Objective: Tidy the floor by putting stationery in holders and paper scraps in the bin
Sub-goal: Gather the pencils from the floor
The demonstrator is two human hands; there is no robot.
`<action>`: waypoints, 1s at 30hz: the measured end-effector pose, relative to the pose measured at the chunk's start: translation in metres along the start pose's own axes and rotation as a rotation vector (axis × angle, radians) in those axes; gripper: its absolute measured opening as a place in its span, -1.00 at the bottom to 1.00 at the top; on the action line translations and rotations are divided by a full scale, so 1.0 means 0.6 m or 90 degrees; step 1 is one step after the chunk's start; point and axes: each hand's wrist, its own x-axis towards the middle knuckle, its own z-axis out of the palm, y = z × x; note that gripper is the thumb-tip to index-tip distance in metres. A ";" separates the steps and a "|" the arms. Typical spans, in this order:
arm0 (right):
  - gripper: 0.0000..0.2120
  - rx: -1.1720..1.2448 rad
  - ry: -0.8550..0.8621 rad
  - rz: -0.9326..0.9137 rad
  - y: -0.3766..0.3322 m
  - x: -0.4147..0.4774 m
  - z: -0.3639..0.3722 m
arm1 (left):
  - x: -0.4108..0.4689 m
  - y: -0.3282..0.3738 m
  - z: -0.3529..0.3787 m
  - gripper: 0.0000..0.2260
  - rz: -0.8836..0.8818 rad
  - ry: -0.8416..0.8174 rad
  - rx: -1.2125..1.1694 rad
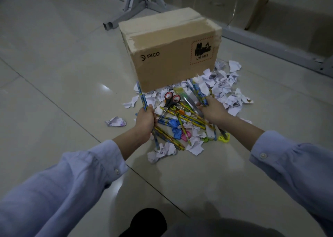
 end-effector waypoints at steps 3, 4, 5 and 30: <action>-0.75 -0.060 -0.017 -0.019 -0.002 0.003 0.014 | 0.001 0.002 -0.002 -0.76 0.014 0.010 -0.045; -0.71 -0.077 -0.021 -0.017 -0.002 0.005 0.020 | 0.001 0.004 -0.003 -0.77 0.009 0.012 -0.068; -0.68 -0.084 -0.030 -0.010 -0.003 0.008 0.026 | 0.002 0.006 -0.004 -0.77 0.003 0.014 -0.090; -0.58 -0.059 -0.011 0.033 0.012 0.034 0.041 | 0.027 -0.006 -0.056 -0.69 0.355 -0.106 0.406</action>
